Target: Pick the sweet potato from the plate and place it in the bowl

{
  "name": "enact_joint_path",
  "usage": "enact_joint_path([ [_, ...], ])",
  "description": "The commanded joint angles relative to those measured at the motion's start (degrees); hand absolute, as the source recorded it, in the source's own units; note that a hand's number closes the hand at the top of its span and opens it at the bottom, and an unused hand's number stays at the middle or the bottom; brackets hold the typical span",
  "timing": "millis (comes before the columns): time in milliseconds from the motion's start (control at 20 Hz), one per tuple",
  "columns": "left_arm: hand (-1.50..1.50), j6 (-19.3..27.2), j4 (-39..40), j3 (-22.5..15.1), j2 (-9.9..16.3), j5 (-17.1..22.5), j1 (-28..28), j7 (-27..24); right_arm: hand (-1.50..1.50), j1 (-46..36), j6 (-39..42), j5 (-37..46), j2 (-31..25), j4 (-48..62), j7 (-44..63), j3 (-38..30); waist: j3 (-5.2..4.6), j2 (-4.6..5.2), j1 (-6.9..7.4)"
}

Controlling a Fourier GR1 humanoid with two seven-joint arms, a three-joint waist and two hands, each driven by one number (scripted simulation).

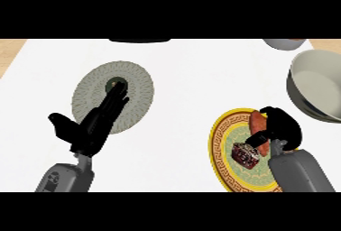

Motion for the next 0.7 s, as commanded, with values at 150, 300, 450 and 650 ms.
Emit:
enact_joint_path([
  [150, 0.00, -1.5, -2.4, 2.5, -0.7, -0.2, 0.7, 2.1, 1.50, 1.5, -2.7, 4.8, 1.5, 2.9, -5.5, 0.4, 0.34, 0.27, 0.09],
  [300, 0.00, -2.7, -1.6, 2.0, -1.4, -1.2, 1.6, 1.1, 1.50, -3.4, -1.3, 3.5, 1.1, 8.2, -8.8, -2.9, 0.34, 0.32, 0.21],
  [450, 0.00, -3.2, 0.4, 2.1, -2.3, -2.2, 2.6, -1.6, 1.50, 0.9, -0.3, 6.8, 2.2, 2.2, -6.0, 0.8, 0.33, 0.27, -0.03],
  [650, 0.00, -3.2, 0.8, 2.5, -3.4, -3.0, 2.3, -1.8, 1.50, -0.5, -1.1, 11.0, 4.1, 3.6, -3.8, 1.9, 0.33, 0.28, 0.02],
])
